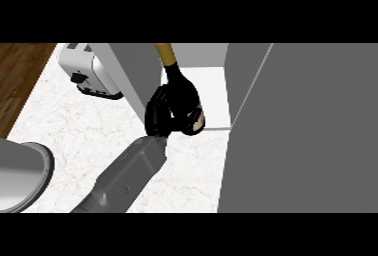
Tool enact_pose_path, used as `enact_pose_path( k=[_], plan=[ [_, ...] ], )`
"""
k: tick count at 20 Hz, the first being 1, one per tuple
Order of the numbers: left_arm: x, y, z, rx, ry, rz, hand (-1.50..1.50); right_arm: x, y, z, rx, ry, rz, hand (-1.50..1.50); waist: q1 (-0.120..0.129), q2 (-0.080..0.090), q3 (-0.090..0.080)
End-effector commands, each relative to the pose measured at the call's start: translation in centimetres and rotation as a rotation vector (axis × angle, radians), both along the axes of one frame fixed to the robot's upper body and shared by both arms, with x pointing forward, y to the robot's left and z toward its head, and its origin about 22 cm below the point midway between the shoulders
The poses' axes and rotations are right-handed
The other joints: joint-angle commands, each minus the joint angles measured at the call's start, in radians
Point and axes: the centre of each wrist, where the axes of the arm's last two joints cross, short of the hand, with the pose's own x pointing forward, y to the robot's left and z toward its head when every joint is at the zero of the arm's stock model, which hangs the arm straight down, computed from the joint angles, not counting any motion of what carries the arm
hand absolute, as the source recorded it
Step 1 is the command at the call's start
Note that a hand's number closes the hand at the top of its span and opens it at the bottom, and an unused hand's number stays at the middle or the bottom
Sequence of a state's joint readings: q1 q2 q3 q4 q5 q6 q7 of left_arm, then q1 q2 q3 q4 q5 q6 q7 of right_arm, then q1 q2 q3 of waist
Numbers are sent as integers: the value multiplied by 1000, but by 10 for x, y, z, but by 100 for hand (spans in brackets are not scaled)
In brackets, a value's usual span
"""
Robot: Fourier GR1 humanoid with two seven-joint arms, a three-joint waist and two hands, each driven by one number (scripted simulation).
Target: Pick up the wine, place it into the cabinet and close the cabinet
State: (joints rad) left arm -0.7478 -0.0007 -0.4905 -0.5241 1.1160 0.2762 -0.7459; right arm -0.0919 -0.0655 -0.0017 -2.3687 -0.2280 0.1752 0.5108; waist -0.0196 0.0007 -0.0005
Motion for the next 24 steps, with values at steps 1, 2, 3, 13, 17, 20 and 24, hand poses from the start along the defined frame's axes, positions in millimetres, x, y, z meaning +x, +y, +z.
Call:
enact_pose_path(
  k=[1, 2, 3, 13, 17, 20, 24],
  plan=[
    [36, -8, 40, -14, 8, 28, 150, -1, -6, 2, 5, 9, 13, -150, -18, 8, 0],
    [41, -6, 43, 0, 12, 14, 150, 6, 9, -6, 0, 0, 21, -150, -11, 9, 0],
    [47, -10, 53, 3, 20, 12, 150, 4, 8, -17, 6, 10, 5, -150, -18, 10, 0],
    [53, -4, 50, 33, 83, 35, 150, 4, 15, -10, 9, -14, 60, -150, -66, 23, -1],
    [53, -6, 53, 26, 57, 53, 150, 17, 10, -10, -7, -28, 67, -150, -71, 24, -1],
    [52, -6, 51, 14, 82, 46, 150, 5, 12, -15, 11, -20, 71, -150, -74, 22, 0],
    [45, -4, 39, 15, 92, 34, 150, 9, 16, -11, -8, -26, 97, -150, -88, 26, -1]
  ],
)
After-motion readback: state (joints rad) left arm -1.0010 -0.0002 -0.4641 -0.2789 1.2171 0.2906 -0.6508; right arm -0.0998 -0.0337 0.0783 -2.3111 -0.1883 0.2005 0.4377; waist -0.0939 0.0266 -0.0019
